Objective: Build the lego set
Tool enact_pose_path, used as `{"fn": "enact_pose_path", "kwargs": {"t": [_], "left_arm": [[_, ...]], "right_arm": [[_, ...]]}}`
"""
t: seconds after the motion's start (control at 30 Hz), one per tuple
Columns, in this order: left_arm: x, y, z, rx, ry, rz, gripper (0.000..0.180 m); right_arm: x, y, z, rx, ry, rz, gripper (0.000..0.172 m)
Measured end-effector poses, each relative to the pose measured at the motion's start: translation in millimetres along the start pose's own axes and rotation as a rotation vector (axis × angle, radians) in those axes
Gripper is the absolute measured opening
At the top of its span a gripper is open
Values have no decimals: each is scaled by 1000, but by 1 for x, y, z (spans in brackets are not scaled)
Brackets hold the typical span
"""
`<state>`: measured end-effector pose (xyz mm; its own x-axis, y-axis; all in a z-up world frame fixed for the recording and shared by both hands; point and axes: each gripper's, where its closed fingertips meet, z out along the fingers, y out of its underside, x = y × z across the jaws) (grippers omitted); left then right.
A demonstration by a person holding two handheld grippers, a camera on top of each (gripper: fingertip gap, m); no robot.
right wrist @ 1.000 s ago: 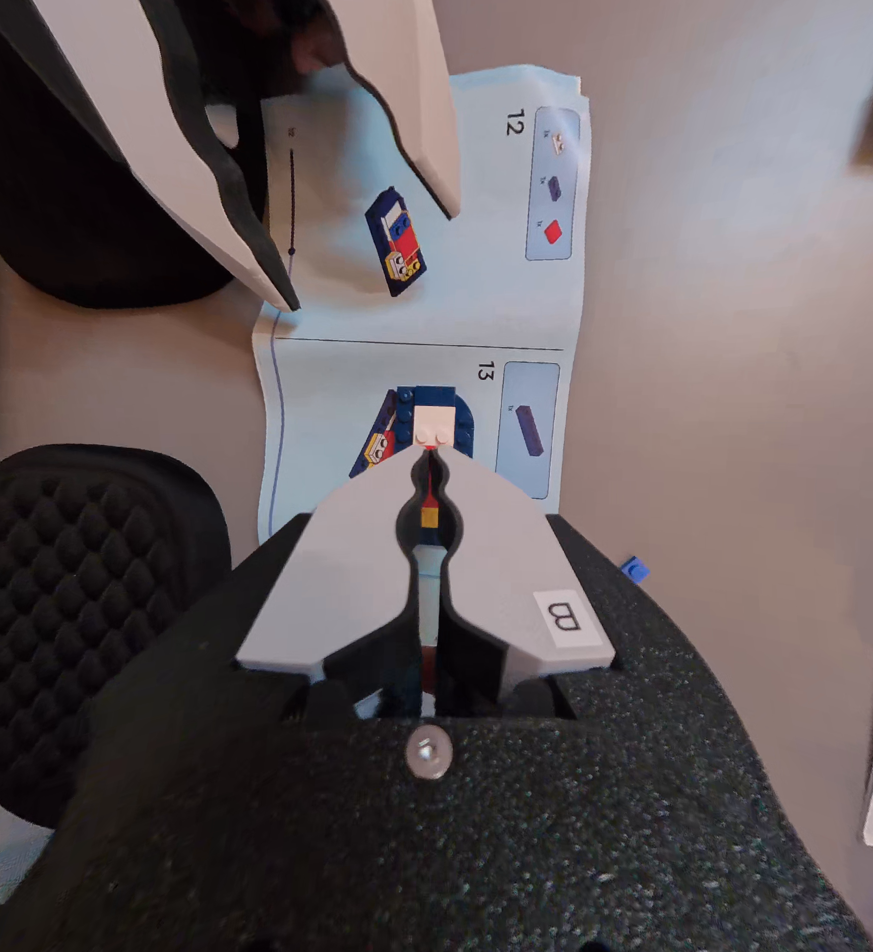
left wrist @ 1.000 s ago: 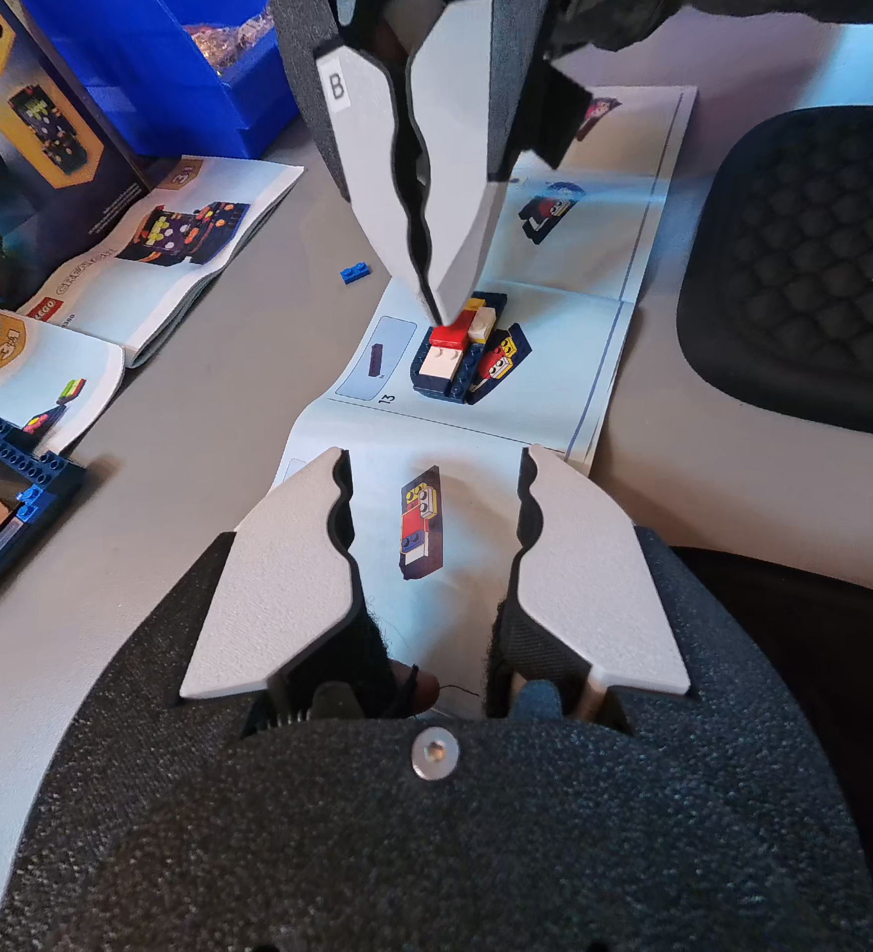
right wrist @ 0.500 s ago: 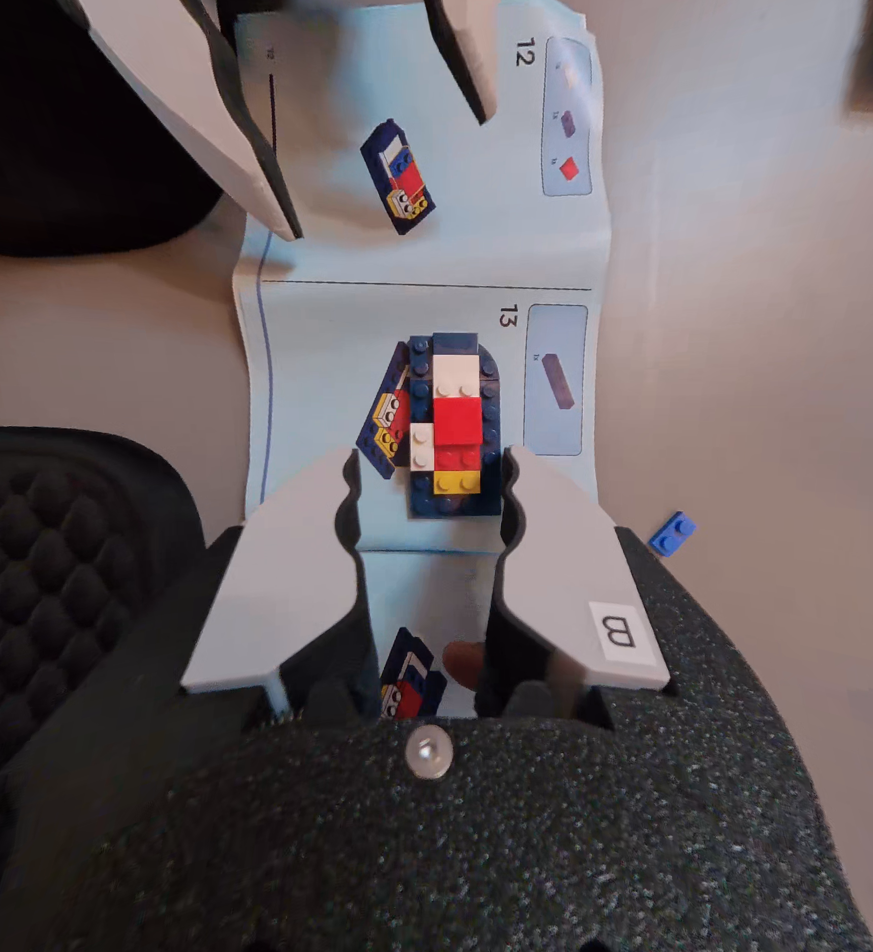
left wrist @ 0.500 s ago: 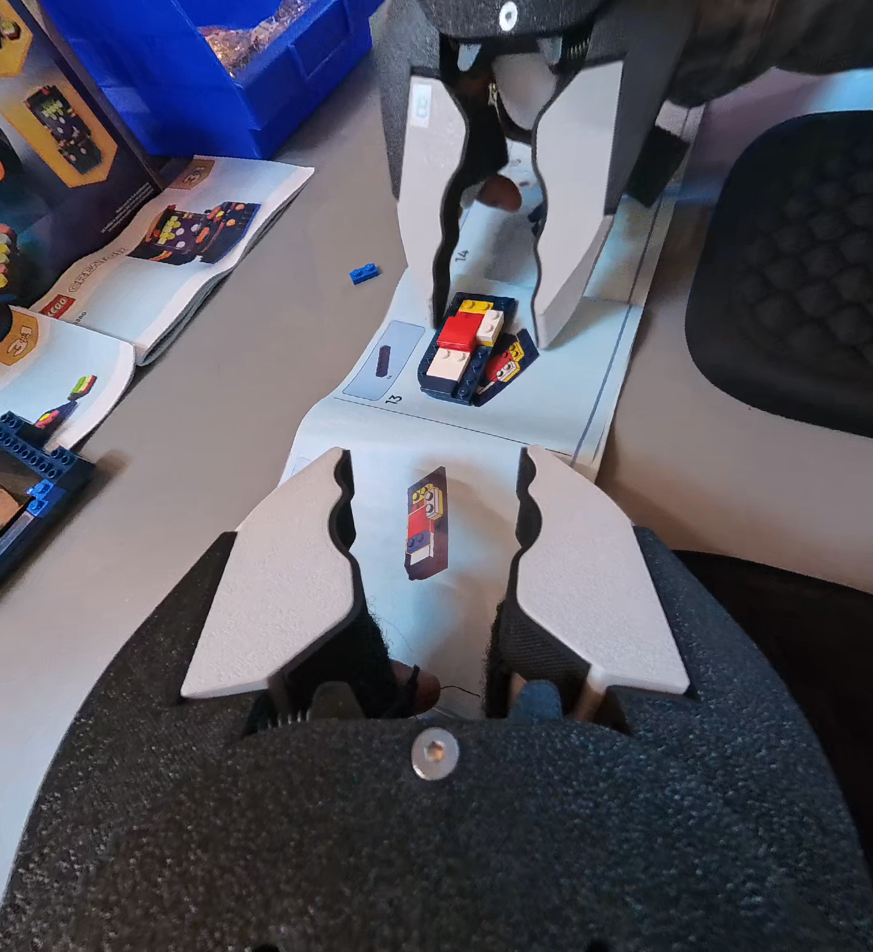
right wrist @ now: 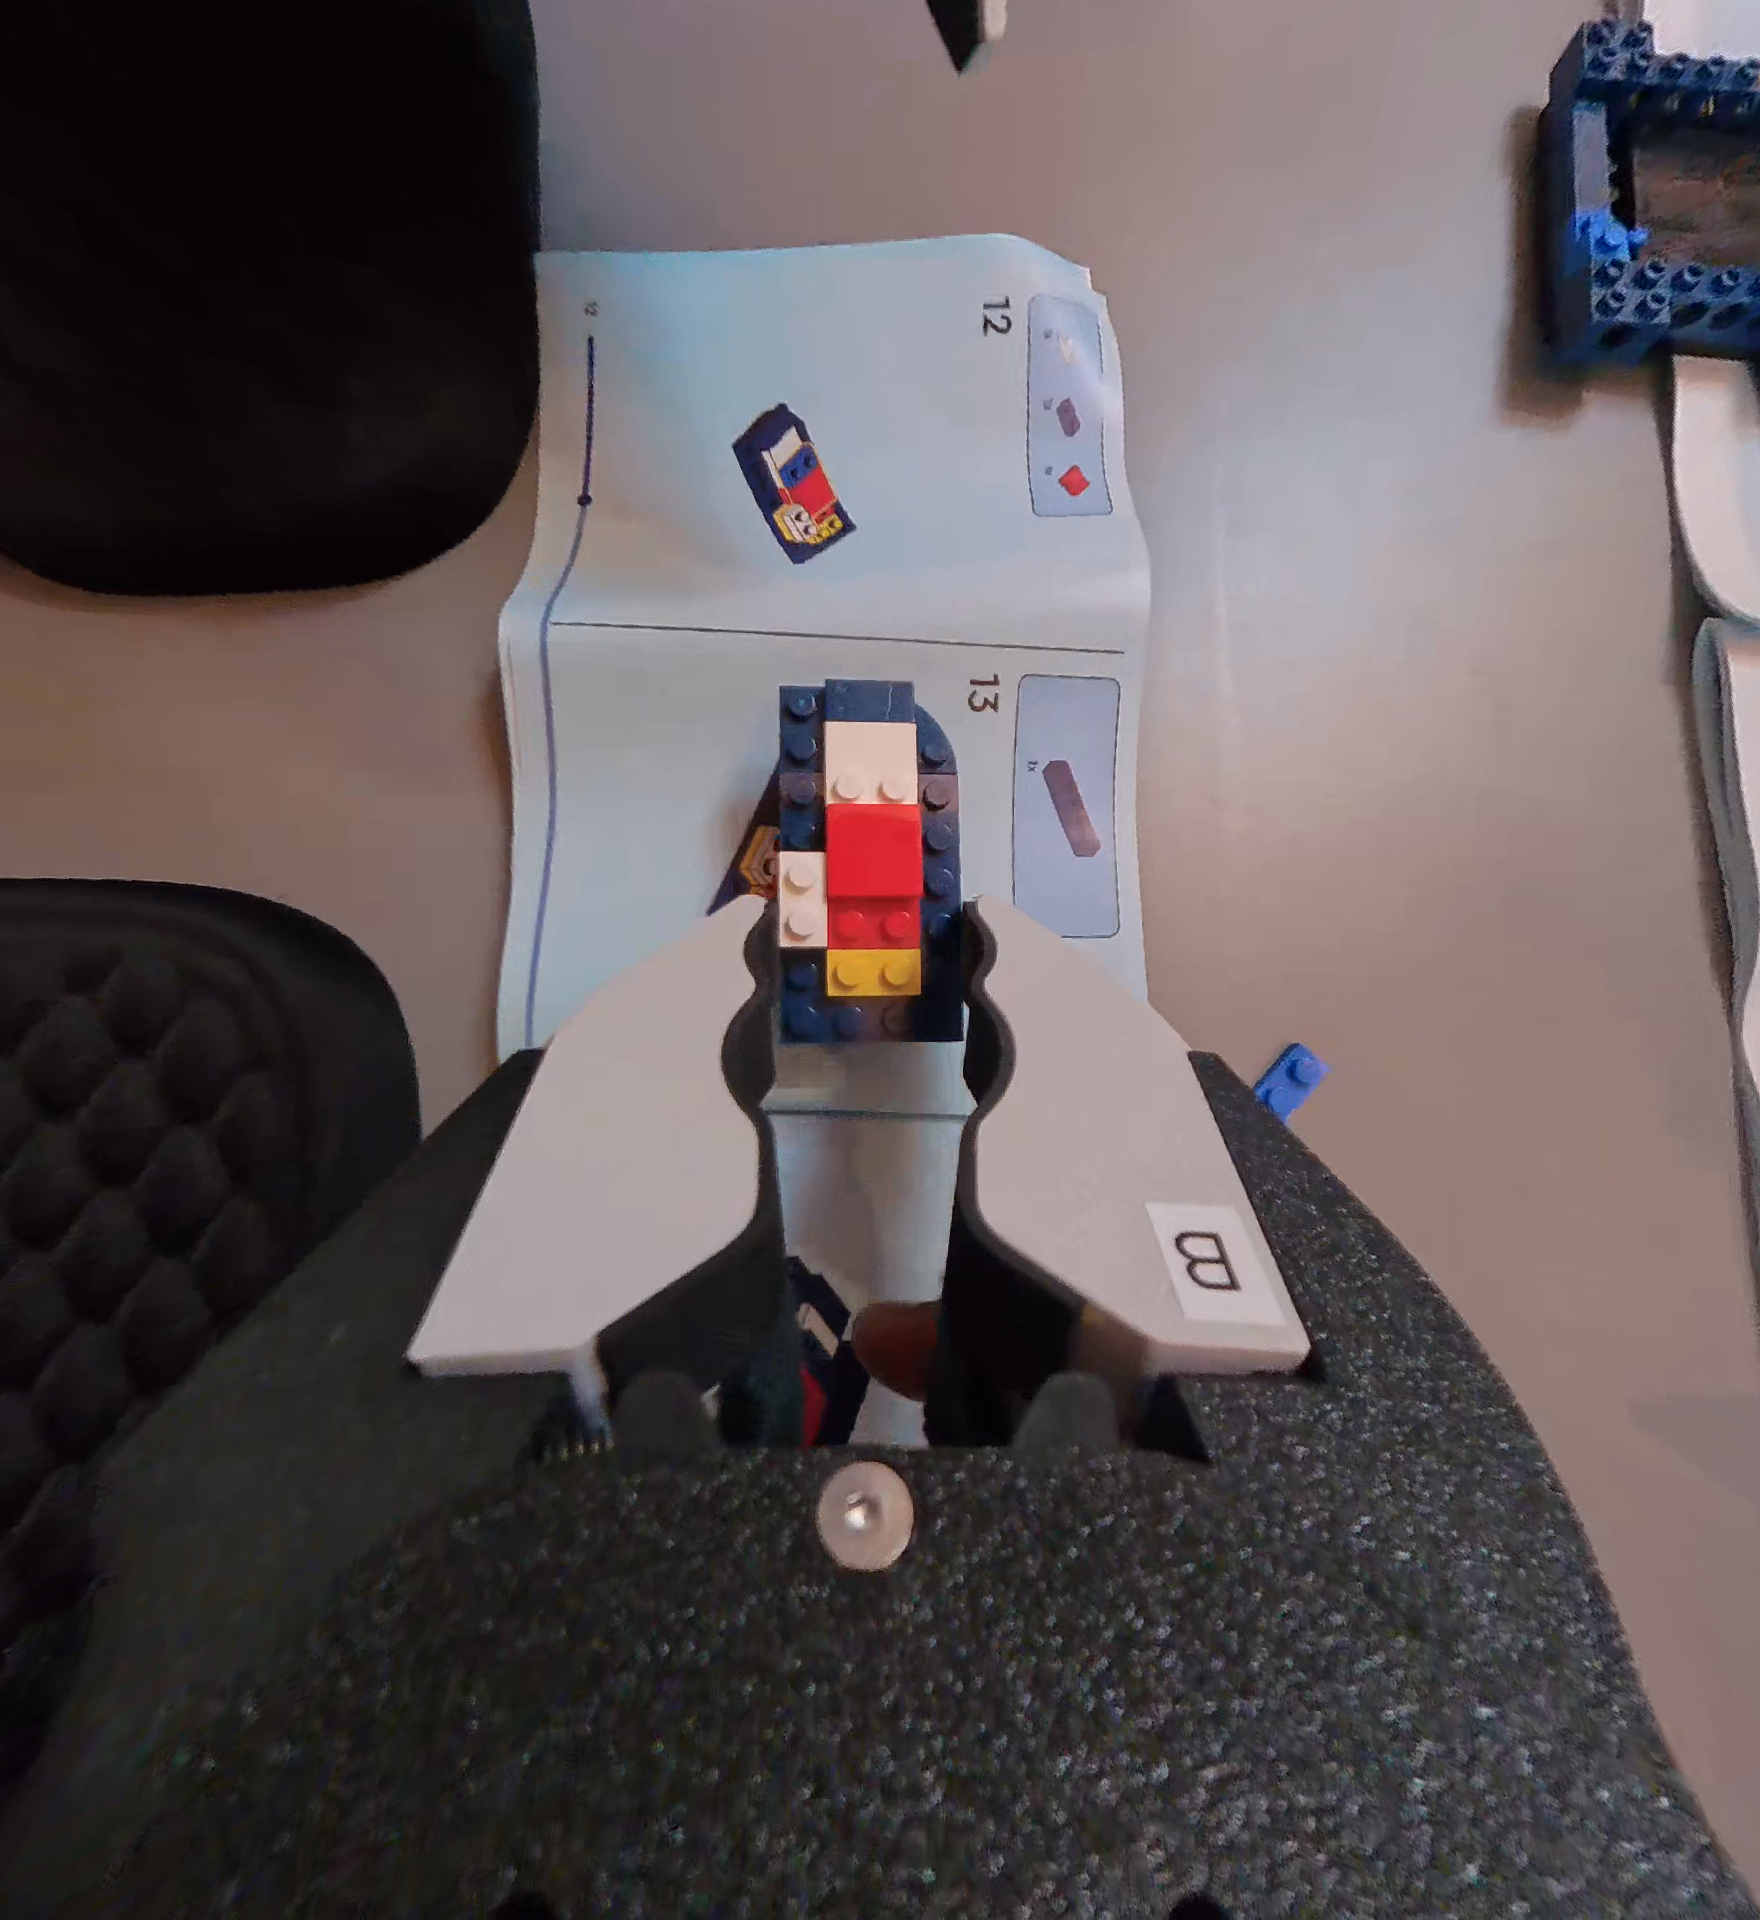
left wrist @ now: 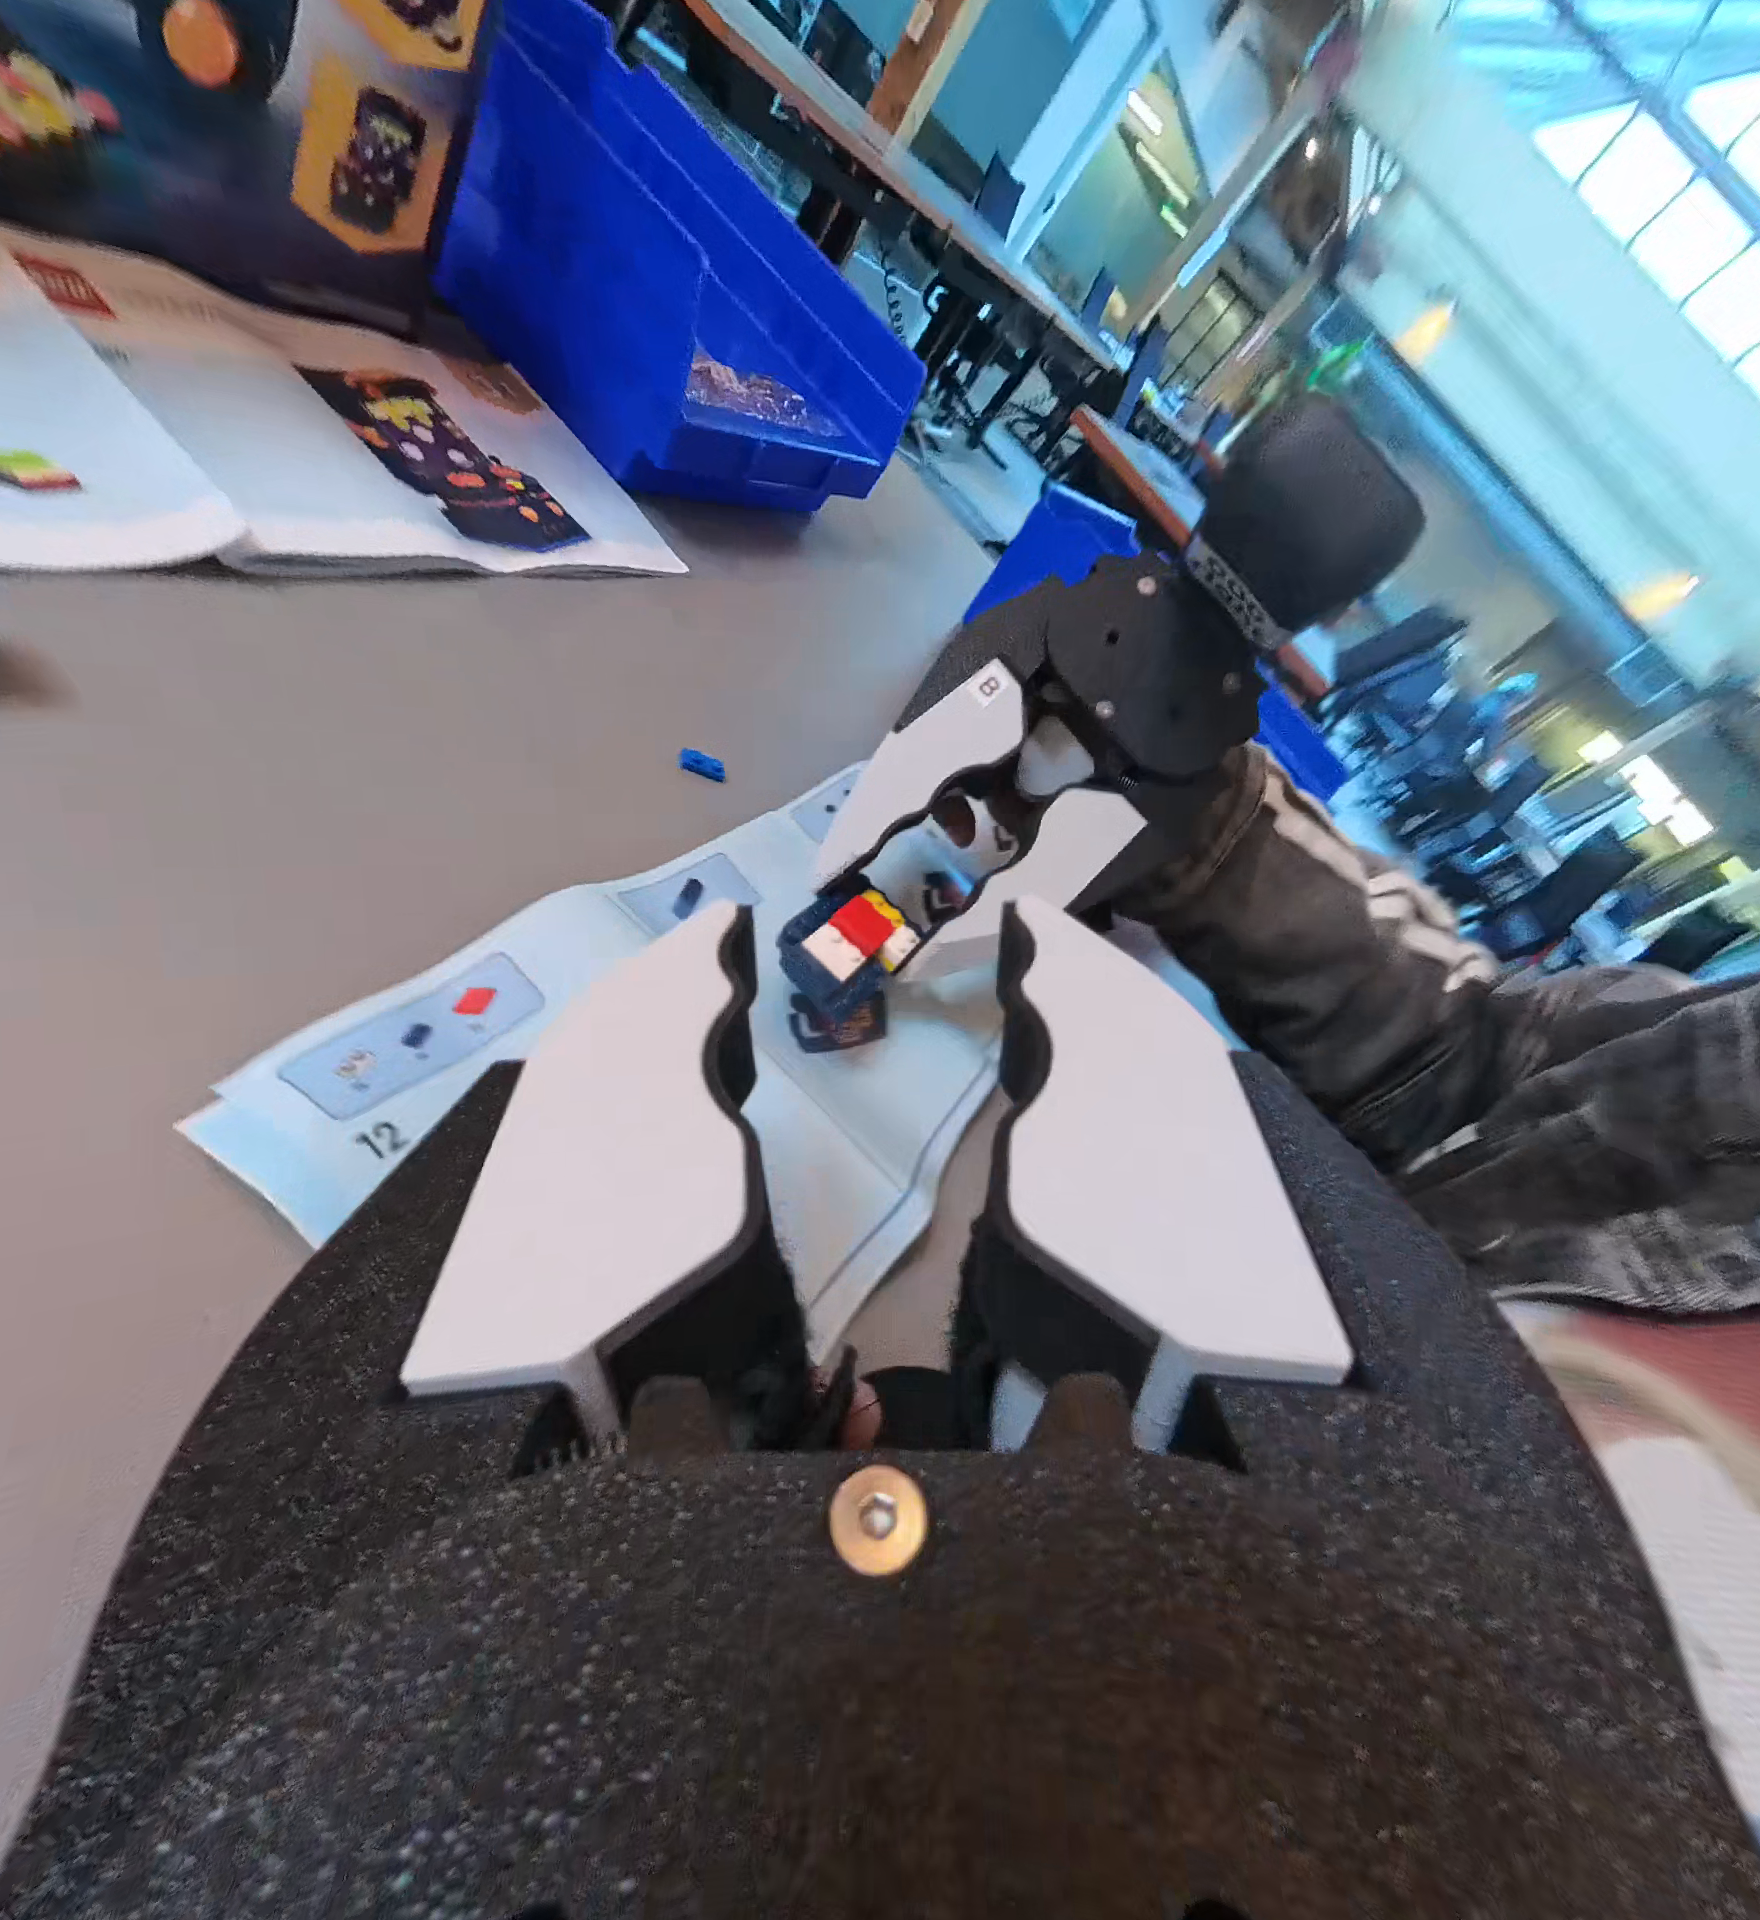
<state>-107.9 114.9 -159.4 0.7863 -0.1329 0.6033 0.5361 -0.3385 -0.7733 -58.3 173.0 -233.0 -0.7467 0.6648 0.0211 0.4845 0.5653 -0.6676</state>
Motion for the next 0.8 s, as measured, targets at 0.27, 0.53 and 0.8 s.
{"fn": "enact_pose_path", "kwargs": {"t": [0.27,0.53,0.8], "left_arm": [[28,23,22,-41,170,-394,63],[51,41,31,-135,296,-716,64],[63,46,37,-200,361,-751,35]], "right_arm": [[-18,-41,-37,4,23,10,33],[-50,-56,-43,-20,38,13,33],[-60,-52,-34,-26,40,-7,33]]}}
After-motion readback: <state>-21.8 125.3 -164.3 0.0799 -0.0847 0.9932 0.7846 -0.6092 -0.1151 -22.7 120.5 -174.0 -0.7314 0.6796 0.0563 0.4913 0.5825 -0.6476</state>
